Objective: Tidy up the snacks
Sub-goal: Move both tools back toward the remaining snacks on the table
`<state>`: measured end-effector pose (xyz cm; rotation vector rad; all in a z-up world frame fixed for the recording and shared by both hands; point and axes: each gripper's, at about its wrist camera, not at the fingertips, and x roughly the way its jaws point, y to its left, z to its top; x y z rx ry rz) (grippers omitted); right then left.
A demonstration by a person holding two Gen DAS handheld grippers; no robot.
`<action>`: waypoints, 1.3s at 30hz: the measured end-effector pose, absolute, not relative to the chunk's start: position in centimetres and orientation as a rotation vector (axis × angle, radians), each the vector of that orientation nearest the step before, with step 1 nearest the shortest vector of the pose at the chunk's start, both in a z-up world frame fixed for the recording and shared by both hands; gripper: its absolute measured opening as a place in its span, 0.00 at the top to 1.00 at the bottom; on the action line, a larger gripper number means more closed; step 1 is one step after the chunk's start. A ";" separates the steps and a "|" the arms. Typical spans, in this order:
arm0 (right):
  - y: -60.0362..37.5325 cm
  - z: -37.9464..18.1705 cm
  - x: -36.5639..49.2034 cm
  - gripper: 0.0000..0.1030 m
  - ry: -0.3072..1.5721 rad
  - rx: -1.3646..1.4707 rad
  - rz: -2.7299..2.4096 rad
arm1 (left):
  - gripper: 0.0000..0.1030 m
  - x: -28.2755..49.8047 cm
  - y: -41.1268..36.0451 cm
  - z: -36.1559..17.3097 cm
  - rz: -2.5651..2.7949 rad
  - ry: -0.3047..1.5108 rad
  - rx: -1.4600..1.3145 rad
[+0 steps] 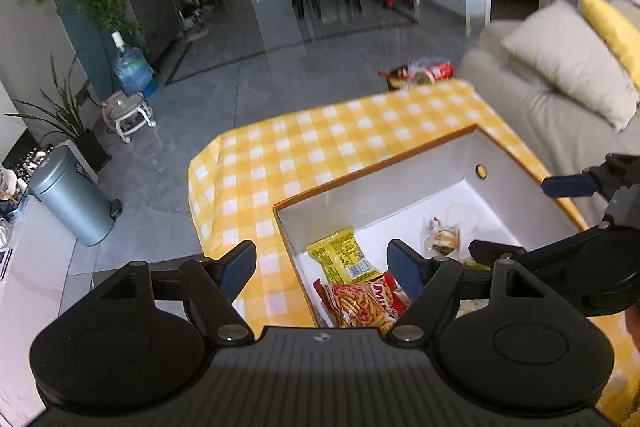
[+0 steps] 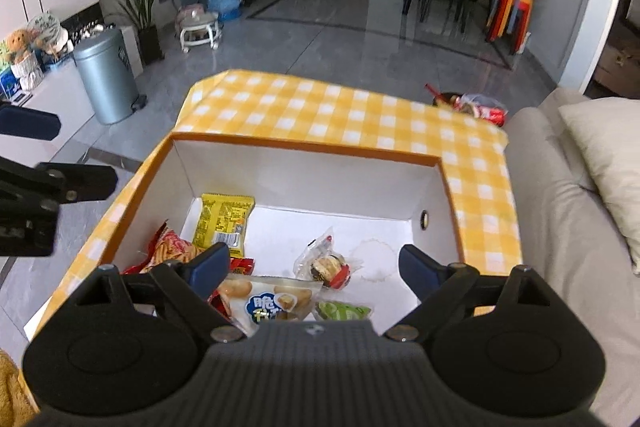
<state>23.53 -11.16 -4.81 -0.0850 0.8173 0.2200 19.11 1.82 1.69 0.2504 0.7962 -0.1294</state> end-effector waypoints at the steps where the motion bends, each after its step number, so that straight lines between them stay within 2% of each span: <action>1: -11.2 -4.5 22.9 0.13 0.809 -0.084 0.224 | 0.15 18.2 1.9 2.0 -0.129 0.782 0.246; 11: -11.1 -4.5 15.4 0.12 0.766 -0.027 0.273 | 0.14 12.2 3.5 1.0 -0.172 0.817 0.141; 16: -11.2 -6.2 11.9 0.16 0.790 -0.026 0.272 | 0.14 9.8 5.2 -1.1 -0.162 0.875 0.046; 26: -13.7 -11.1 6.3 0.16 0.910 -0.061 0.211 | 0.14 5.2 4.8 -6.1 -0.138 1.046 -0.089; 34: -17.2 -14.1 5.5 0.16 1.035 -0.032 0.133 | 0.14 5.5 4.5 -9.5 0.030 1.191 -0.234; 39: -18.1 -15.6 6.7 0.21 1.062 -0.028 0.098 | 0.14 6.3 5.4 -11.7 0.131 1.271 -0.369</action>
